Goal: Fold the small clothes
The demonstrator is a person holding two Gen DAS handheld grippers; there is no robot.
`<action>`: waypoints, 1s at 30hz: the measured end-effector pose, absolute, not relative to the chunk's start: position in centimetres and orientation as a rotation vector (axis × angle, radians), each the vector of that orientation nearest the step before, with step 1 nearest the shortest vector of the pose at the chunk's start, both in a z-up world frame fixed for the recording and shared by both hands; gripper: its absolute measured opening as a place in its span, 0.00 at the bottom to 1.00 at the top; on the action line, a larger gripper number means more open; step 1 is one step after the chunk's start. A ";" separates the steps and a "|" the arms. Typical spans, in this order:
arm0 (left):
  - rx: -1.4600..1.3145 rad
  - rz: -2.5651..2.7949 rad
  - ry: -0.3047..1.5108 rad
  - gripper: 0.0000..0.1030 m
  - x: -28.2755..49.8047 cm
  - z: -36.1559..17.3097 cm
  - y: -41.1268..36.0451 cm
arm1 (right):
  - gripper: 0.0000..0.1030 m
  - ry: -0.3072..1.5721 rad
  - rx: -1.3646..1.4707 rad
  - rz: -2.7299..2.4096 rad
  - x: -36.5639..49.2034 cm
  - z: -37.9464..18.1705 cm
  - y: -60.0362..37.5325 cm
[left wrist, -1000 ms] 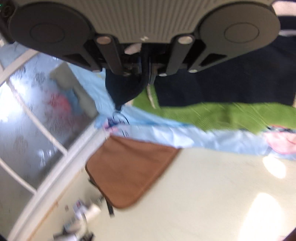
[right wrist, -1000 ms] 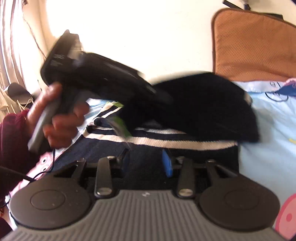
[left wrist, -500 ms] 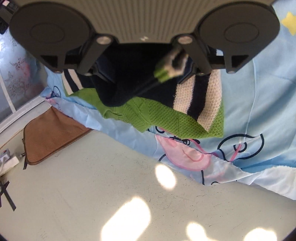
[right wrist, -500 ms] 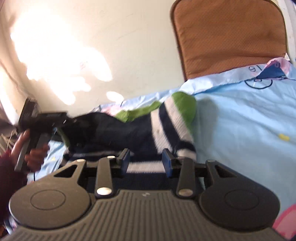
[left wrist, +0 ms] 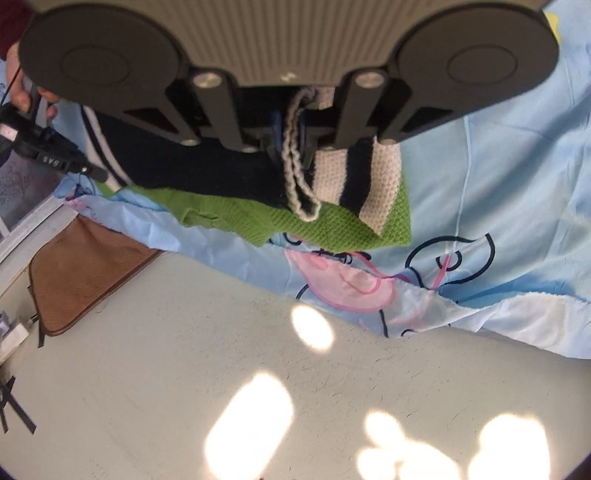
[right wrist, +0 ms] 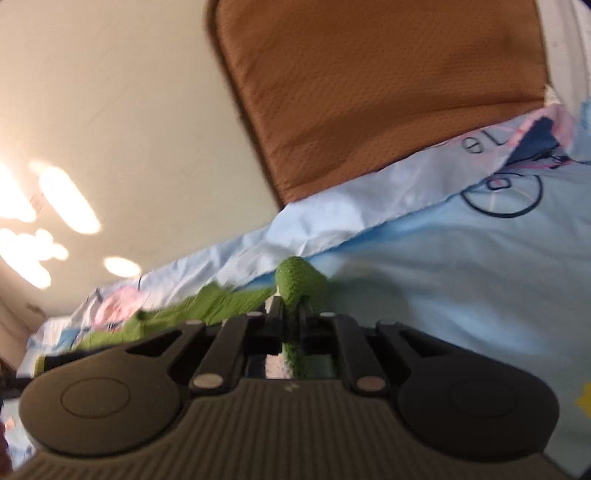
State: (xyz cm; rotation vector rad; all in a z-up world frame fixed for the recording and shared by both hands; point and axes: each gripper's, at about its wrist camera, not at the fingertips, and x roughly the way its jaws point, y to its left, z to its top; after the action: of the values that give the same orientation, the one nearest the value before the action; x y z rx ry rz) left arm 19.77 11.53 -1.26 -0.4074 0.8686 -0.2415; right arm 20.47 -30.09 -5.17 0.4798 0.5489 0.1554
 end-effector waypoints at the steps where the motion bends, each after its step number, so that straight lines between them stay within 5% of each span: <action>1: -0.394 -0.235 0.891 0.08 20.1 -1.9 11.2 | 0.10 0.561 0.519 0.134 20.8 -5.8 -30.9; 7: -0.315 -0.197 0.865 0.12 19.1 -1.7 9.9 | 0.42 0.594 0.457 0.101 18.4 -5.9 -31.4; 12: -0.328 -0.174 0.778 0.40 13.8 1.5 10.8 | 0.42 0.547 0.520 0.208 11.1 -4.3 -33.7; 18: -0.348 -0.250 0.741 0.57 3.1 2.8 11.3 | 0.43 0.623 0.566 0.386 0.1 -7.1 -35.7; 30: -0.472 -0.338 0.677 0.71 -14.9 0.4 12.6 | 0.42 0.662 0.864 0.812 -11.7 -11.9 -35.5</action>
State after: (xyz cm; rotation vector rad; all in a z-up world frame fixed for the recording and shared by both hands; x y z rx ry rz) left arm -14.89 12.65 0.39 -0.4725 0.6774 -0.3385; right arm -11.70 -35.49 -11.87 0.8643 0.6618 0.8117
